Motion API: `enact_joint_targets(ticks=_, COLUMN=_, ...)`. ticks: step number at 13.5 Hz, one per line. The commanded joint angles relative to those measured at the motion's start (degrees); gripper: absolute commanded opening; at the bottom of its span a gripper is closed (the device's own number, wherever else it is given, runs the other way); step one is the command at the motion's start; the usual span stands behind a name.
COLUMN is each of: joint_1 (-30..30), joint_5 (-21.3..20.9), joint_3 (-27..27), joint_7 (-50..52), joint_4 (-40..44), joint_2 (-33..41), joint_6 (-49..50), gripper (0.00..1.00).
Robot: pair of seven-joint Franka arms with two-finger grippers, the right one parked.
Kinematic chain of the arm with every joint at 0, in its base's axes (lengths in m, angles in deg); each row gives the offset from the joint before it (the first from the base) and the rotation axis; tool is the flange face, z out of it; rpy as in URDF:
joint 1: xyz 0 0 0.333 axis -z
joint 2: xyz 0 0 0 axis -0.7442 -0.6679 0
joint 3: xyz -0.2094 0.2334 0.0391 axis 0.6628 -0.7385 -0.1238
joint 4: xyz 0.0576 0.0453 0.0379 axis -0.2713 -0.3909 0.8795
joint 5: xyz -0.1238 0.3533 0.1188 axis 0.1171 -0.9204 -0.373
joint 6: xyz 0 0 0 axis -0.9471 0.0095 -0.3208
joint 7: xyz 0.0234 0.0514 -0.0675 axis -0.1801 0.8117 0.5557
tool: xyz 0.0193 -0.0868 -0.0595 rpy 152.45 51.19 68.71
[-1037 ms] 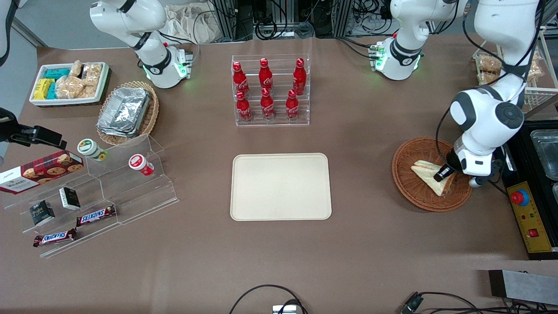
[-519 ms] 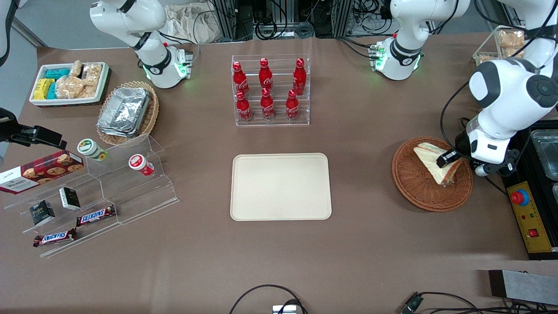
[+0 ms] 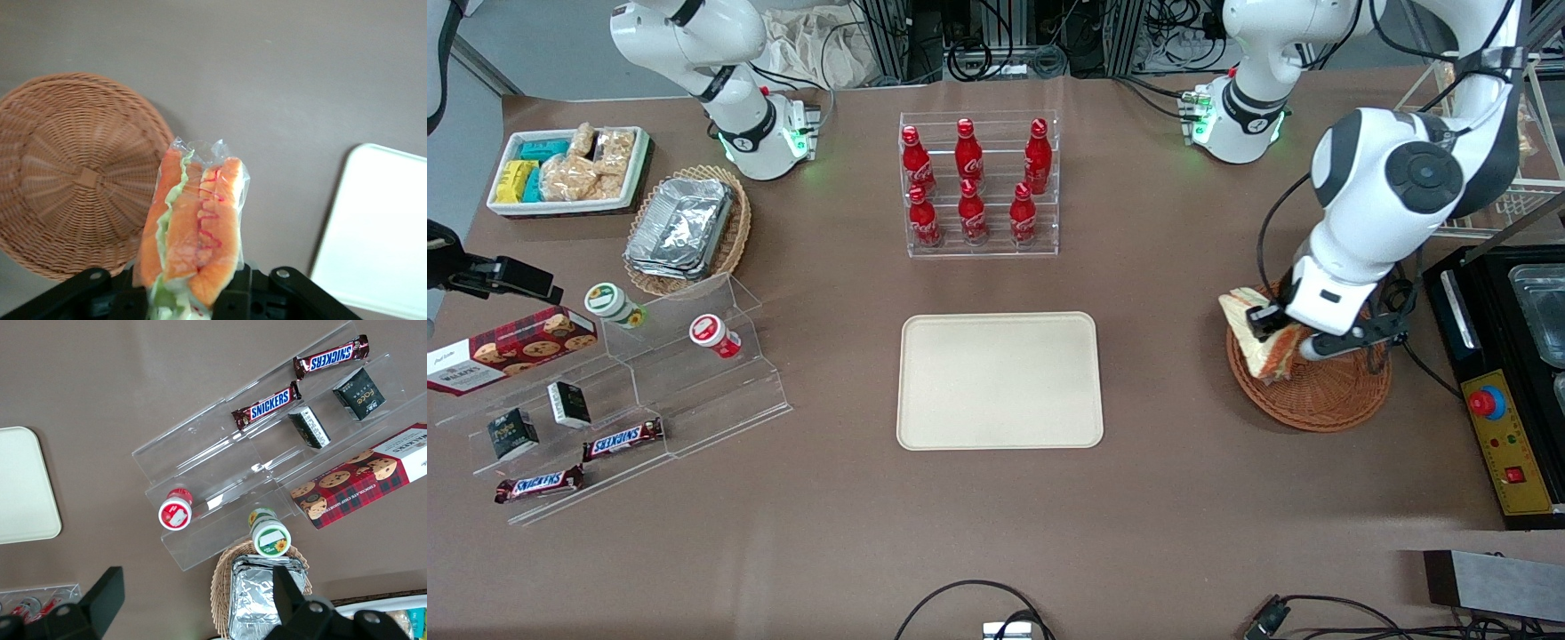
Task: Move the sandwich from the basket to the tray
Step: 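Lift the sandwich and carry it toward the cream tray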
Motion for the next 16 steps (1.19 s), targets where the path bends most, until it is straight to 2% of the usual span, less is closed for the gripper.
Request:
enact_joint_targets(ticks=1, joint_1=-0.2, joint_5=-2.0, joint_3=4.9, joint_7=1.3, joint_4=11.0, joint_2=-6.7, joint_6=5.9, gripper=0.3)
enact_joint_targets(ticks=4, joint_1=0.9, joint_5=-5.4, joint_3=9.5, joint_7=4.6, joint_4=14.5, joint_2=-11.1, joint_6=5.3, gripper=0.29)
enact_joint_targets(ticks=8, joint_1=7.1, joint_5=-6.2, joint_3=9.6, joint_7=9.3, joint_4=22.0, joint_2=-17.9, joint_6=5.2, gripper=0.19)
enact_joint_targets(ticks=12, joint_1=11.8, joint_5=-11.7, joint_3=9.6, joint_7=16.3, joint_4=25.8, joint_2=-24.2, joint_6=4.2, gripper=0.2)
enact_joint_targets(ticks=16, joint_1=14.2, joint_5=-14.1, joint_3=9.6, joint_7=20.7, joint_4=28.1, joint_2=-29.4, joint_6=1.1, gripper=0.22)
